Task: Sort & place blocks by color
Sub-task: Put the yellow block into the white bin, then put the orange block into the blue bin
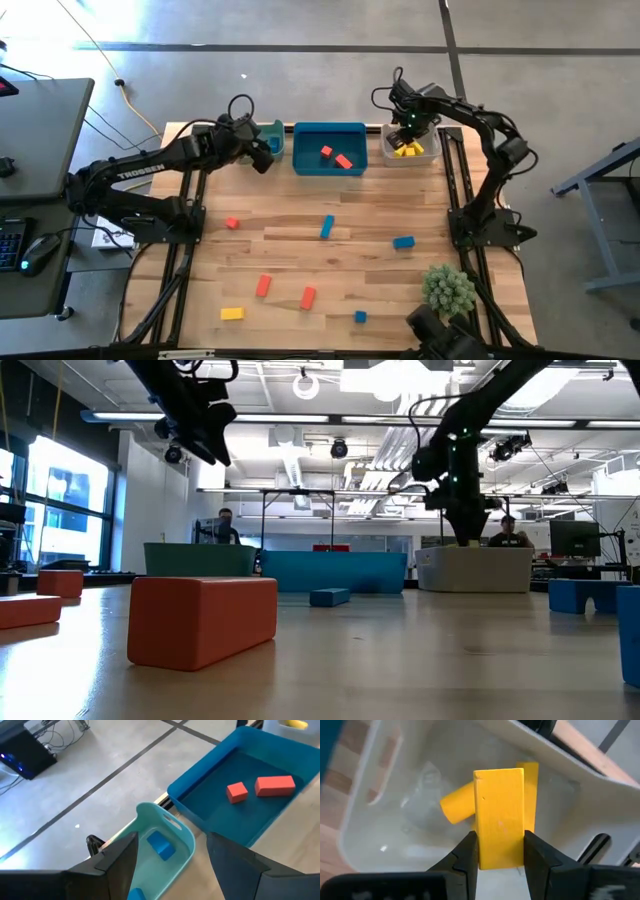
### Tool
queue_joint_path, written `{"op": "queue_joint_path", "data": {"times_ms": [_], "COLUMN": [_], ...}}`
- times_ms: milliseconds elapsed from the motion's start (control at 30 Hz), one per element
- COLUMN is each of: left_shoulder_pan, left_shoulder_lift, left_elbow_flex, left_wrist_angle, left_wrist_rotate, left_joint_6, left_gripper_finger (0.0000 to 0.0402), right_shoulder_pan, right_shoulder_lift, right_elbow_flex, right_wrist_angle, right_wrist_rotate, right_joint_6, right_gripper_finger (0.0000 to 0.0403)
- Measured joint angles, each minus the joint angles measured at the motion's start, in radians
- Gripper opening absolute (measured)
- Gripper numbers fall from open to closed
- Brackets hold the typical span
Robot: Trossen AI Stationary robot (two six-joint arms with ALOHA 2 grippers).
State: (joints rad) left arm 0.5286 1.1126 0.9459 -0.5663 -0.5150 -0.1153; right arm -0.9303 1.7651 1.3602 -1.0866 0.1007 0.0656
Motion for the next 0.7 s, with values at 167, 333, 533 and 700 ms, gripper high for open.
{"op": "queue_joint_path", "data": {"times_ms": [167, 333, 533, 700], "left_shoulder_pan": [0.018, 0.028, 0.028, 0.027], "left_shoulder_lift": [0.000, 0.000, 0.000, 0.000], "left_elbow_flex": [0.000, 0.000, 0.000, 0.000], "left_wrist_angle": [0.001, 0.004, 0.004, 0.004], "left_wrist_rotate": [0.009, 0.037, 0.111, 0.175], "left_joint_6": [-0.024, -0.035, -0.100, -0.191], "left_gripper_finger": [0.0227, 0.0227, 0.0227, 0.0227], "right_shoulder_pan": [0.000, 0.001, 0.002, 0.006], "right_shoulder_lift": [0.034, 0.035, 0.034, 0.029], "right_elbow_flex": [0.000, 0.000, 0.000, 0.000], "right_wrist_angle": [-0.004, -0.005, -0.040, -0.066], "right_wrist_rotate": [0.003, 0.029, 0.033, -0.015], "right_joint_6": [-0.017, -0.020, 0.043, 0.100], "right_gripper_finger": [0.0101, 0.0191, 0.0231, 0.0234]}}
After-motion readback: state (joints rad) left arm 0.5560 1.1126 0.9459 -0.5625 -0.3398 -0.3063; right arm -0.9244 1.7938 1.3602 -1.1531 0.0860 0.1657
